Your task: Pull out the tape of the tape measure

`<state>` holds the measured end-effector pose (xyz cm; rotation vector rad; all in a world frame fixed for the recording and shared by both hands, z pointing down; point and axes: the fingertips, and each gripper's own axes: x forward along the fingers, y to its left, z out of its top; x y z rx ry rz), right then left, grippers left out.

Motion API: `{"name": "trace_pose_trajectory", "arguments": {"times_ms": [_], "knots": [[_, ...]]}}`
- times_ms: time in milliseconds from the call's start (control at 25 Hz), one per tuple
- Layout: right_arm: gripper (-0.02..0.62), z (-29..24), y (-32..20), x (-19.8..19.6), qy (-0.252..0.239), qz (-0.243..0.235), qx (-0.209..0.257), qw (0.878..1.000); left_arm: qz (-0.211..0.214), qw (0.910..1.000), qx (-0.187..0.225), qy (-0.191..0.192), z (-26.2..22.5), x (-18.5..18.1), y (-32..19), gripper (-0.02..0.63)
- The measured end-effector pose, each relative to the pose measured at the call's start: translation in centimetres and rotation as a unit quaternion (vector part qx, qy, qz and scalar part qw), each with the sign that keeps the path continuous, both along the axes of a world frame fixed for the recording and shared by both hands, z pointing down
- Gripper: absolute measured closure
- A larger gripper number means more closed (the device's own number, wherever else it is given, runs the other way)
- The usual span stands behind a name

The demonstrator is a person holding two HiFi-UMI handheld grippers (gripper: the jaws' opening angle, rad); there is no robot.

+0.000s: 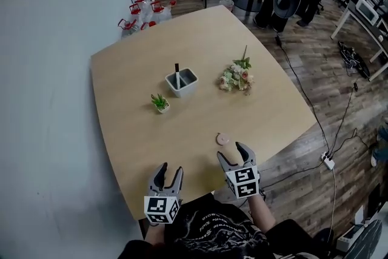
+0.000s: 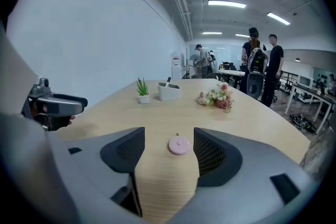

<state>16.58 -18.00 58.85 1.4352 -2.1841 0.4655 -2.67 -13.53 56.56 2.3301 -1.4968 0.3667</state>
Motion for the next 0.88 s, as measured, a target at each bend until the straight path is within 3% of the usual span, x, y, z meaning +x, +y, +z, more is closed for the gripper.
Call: {"name": "trace_pose_trajectory", "arguments": {"times_ms": [520,720,880], "knots": [[0.304,6.4,-4.4,-0.5,0.036,0.057,-0.099,0.993,-0.06,0.9981,-0.01,-0.013,0.0,-6.4,-0.3,0.393],[0.304,8.7,-5.4,0.0,0.048,0.108,-0.127,0.985,-0.085,0.9958,-0.016,-0.028,0.3,-8.8,0.6,0.393],[0.311,9.8,-5.4,0.1,0.035,0.128,-0.14,0.981,-0.103,0.9941,-0.017,-0.03,0.4,-10.5,0.6,0.393]]}}
